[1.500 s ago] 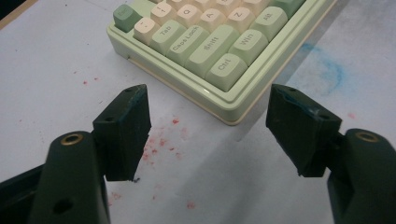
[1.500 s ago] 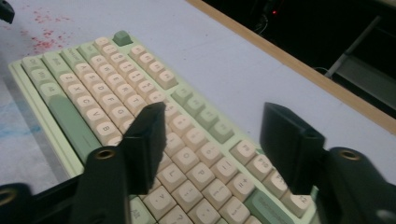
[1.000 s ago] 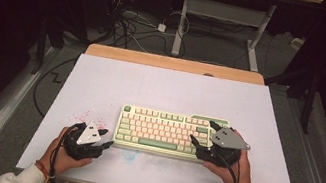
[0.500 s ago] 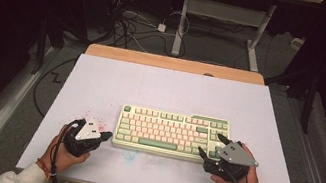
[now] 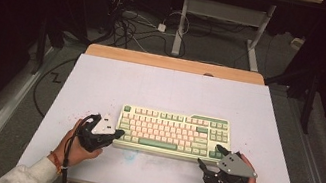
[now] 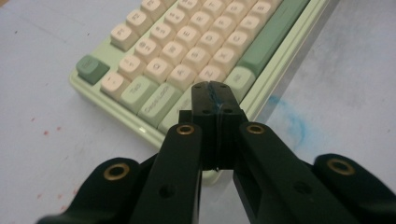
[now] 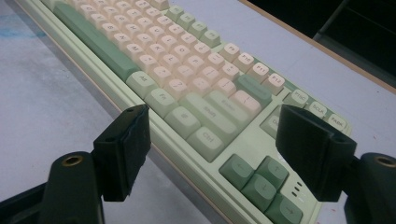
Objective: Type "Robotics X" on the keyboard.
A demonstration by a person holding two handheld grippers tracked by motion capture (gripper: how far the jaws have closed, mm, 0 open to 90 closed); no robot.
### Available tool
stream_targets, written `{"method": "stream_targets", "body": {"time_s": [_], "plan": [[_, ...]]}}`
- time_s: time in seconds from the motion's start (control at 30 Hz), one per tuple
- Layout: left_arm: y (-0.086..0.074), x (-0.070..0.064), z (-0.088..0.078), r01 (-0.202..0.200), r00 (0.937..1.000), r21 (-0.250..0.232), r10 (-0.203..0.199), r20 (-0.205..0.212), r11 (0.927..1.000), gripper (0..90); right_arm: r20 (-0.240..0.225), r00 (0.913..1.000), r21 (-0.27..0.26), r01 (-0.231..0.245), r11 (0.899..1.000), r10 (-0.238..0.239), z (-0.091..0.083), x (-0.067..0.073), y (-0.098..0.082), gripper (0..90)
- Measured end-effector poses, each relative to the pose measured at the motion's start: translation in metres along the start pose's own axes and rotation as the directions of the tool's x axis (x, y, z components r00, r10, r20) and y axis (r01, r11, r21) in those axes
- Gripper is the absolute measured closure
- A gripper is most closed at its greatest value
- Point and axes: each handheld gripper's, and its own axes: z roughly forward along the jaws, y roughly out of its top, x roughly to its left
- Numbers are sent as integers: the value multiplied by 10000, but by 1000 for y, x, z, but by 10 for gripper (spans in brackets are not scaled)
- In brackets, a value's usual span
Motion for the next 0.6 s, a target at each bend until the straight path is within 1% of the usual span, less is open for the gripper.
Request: {"method": "stream_targets", "body": {"time_s": [0.07, 0.1, 0.17, 0.3, 0.4, 0.5, 0.57, 0.6], "plan": [[7, -1, 3, -141, 9999, -37, 141, -22, 9999, 878, 25, 10000, 41, 12, 10000, -13, 1, 0, 0, 264], [10, -1, 4, -159, 9999, -21, 160, 52, 9999, 878, 8, 10000, 49, 28, 10000, -28, 1, 0, 0, 264], [17, -2, 9, -286, 9996, 34, 286, 27, 9996, 877, 0, 10000, 93, 58, 9999, -58, 2, 1, -1, 265], [28, -3, 19, -483, 9986, 184, 479, 242, 9987, 878, 132, 9997, 248, 205, 9995, -208, 3, 3, 0, 269], [35, -5, 27, -640, 9972, 303, 627, 412, 9975, 878, 67, 9998, 239, 185, 9995, -187, 4, 3, 0, 269], [42, -6, 34, -814, 9956, 424, 792, 497, 9958, 878, 76, 9997, 258, 221, 9994, -223, 4, 4, 0, 268], [46, -7, 38, -854, 9952, 440, 832, 509, 9954, 878, 107, 9995, 304, 279, 9991, -283, 5, 4, 0, 268], [48, -8, 41, -895, 9944, 470, 866, 599, 9949, 878, 105, 9995, 290, 289, 9992, -292, 5, 4, 0, 268]]}}
